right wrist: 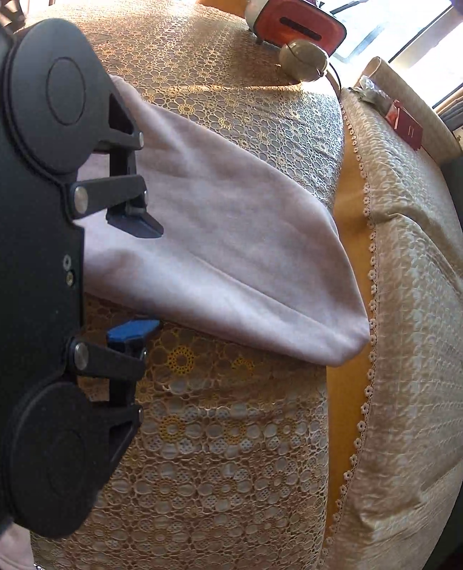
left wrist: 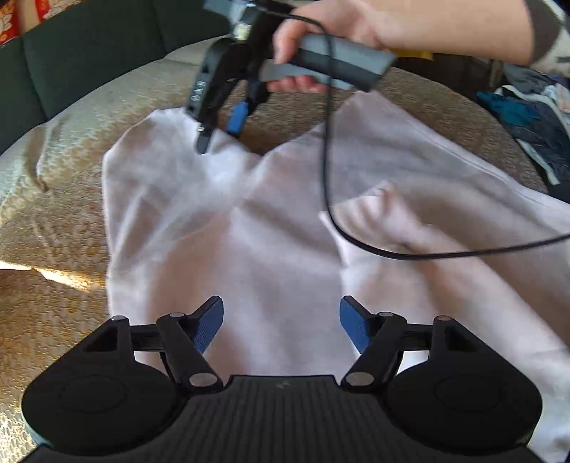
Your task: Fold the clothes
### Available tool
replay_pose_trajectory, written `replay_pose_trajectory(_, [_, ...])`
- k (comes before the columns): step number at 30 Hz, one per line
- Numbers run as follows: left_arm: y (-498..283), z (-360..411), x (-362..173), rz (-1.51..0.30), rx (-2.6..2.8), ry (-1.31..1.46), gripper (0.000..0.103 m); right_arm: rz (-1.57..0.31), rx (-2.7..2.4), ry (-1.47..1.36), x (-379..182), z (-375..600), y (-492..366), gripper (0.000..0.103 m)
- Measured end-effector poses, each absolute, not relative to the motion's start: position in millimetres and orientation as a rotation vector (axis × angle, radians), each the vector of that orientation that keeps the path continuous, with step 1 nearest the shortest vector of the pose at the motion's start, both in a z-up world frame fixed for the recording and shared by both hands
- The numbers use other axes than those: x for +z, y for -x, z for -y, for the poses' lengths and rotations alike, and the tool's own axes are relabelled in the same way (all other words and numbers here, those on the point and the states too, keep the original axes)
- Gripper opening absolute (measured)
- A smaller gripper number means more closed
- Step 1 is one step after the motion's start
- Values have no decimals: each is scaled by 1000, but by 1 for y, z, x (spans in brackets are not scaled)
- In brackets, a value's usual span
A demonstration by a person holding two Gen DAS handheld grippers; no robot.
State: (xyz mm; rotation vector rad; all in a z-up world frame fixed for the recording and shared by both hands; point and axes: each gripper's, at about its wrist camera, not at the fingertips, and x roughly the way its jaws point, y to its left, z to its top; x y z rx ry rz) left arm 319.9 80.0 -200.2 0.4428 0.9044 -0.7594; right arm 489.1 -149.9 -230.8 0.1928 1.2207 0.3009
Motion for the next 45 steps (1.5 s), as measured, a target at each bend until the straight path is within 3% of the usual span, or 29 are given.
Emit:
replay_pose_trajectory(10, [-381, -96, -222, -962, -643, -452, 71, -1215, 289, -200, -231, 149, -496, 103])
replay_pose_trajectory(25, [-380, -103, -228, -995, -575, -358, 75, -1097, 325, -90, -205, 141, -484, 103])
replay_pose_trajectory(35, [-380, -100, -227, -1007, -553, -365, 75, -930, 611, 94, -139, 122, -379, 103])
replay_pose_trajectory(45, [-381, -98, -225, -1011, -546, -373, 75, -1063, 760, 212, -192, 102, -277, 103])
